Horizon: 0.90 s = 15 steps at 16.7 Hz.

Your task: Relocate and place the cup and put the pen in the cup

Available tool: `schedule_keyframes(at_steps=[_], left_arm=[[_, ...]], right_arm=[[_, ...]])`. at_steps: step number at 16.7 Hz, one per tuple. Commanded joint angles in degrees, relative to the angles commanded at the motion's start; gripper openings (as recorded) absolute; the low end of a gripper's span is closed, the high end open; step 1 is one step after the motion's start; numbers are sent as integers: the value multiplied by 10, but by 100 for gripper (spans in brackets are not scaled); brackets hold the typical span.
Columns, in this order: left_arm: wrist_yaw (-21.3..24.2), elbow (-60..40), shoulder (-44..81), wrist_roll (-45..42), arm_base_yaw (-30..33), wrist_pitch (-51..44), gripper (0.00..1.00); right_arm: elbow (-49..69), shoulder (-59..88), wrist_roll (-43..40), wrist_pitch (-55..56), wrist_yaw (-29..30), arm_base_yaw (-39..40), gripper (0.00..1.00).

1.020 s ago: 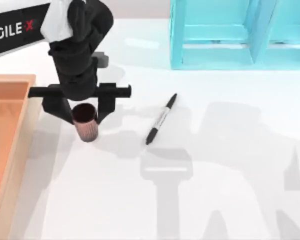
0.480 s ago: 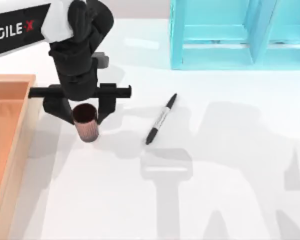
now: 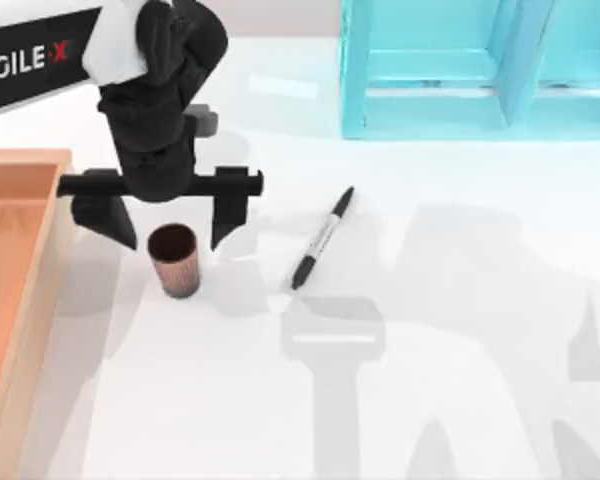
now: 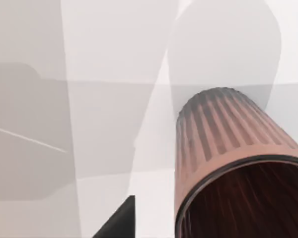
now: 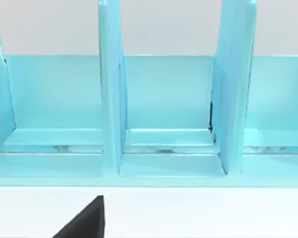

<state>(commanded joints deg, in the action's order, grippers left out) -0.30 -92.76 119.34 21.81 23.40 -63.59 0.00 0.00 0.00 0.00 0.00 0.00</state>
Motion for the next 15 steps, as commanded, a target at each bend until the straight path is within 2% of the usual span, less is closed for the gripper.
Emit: schedule_keyframes(at_steps=[10,15], left_arm=[[0,-9,3,1,-1,-8,100],[0,-136,23,5,0,-127,100]], right_arm=[[0,0,0,0,0,0,100],[0,0,0,0,0,0,100]])
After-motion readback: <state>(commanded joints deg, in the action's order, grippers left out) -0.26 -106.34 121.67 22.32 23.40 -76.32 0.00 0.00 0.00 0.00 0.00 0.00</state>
